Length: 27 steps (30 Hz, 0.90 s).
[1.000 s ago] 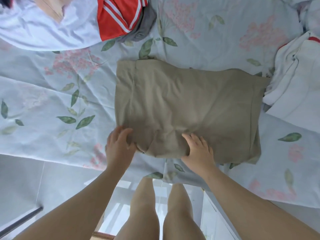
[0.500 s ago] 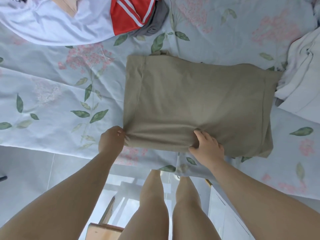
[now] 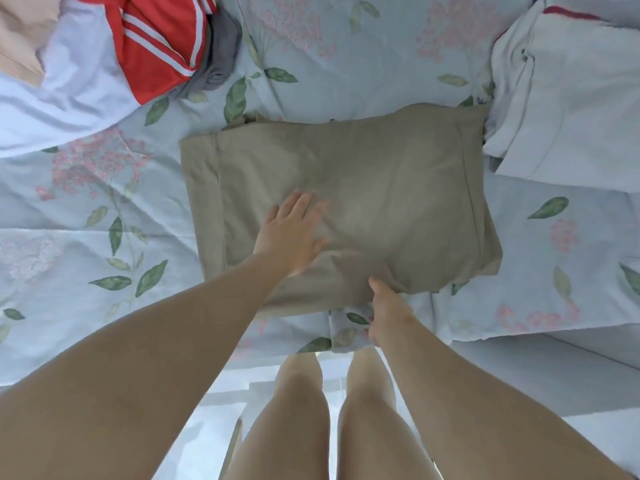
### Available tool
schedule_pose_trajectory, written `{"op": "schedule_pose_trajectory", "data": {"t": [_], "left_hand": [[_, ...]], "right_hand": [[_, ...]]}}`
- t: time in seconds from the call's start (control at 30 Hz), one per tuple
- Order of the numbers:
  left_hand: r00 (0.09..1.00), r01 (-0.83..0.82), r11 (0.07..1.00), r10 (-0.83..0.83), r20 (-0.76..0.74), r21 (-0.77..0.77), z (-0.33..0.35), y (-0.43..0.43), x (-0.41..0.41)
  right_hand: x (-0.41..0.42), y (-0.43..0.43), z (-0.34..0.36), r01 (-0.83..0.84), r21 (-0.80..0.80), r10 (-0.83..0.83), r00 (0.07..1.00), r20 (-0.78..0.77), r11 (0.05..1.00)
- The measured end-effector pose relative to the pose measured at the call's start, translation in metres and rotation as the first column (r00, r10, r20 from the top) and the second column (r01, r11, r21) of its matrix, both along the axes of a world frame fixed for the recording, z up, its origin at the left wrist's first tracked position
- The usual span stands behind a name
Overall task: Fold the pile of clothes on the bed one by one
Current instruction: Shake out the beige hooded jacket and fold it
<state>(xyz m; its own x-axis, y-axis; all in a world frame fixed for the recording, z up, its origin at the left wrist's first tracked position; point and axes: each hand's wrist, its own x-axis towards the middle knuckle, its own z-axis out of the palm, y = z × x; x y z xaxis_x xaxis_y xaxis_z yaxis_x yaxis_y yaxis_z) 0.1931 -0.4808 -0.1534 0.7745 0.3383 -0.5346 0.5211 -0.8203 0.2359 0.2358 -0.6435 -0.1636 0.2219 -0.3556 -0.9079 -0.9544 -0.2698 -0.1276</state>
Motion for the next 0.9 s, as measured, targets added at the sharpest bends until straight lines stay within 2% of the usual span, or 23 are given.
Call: {"op": "schedule_pose_trajectory", "data": {"t": [0.13, 0.27, 0.43, 0.53, 0.7, 0.77, 0.9], "left_hand": [[0.987, 0.159, 0.985, -0.157, -0.027, 0.067, -0.009, 0.019, 0.034], [0.973, 0.231, 0.965, -0.231, -0.008, 0.122, -0.017, 0.046, 0.070], [0.987, 0.160, 0.979, -0.156, -0.039, 0.126, -0.031, 0.074, 0.113], [0.987, 0.115, 0.988, -0.101, -0.128, 0.106, -0.039, 0.082, 0.125], [0.983, 0.099, 0.989, -0.080, -0.164, 0.107, -0.038, 0.085, 0.137], [0.983, 0.053, 0.998, -0.047, -0.180, 0.032, -0.037, 0.087, 0.142], [0.969, -0.181, 0.943, 0.123, -0.214, -0.280, -0.034, 0.092, 0.145]], "right_hand": [[0.001, 0.009, -0.014, 0.155, 0.093, -0.152, 0.988, -0.034, 0.984], [0.006, 0.004, -0.023, 0.156, 0.140, -0.152, 0.988, -0.037, 0.978], [0.013, 0.003, -0.021, 0.304, 0.112, -0.296, 0.952, -0.079, 0.946], [0.013, 0.001, -0.024, 0.317, 0.142, -0.309, 0.948, -0.078, 0.938], [0.010, 0.004, -0.035, 0.319, 0.143, -0.316, 0.948, -0.047, 0.937], [0.009, 0.006, -0.037, 0.311, 0.136, -0.308, 0.950, -0.045, 0.941], [0.012, 0.004, -0.034, 0.329, 0.146, -0.324, 0.944, -0.063, 0.933]]}}
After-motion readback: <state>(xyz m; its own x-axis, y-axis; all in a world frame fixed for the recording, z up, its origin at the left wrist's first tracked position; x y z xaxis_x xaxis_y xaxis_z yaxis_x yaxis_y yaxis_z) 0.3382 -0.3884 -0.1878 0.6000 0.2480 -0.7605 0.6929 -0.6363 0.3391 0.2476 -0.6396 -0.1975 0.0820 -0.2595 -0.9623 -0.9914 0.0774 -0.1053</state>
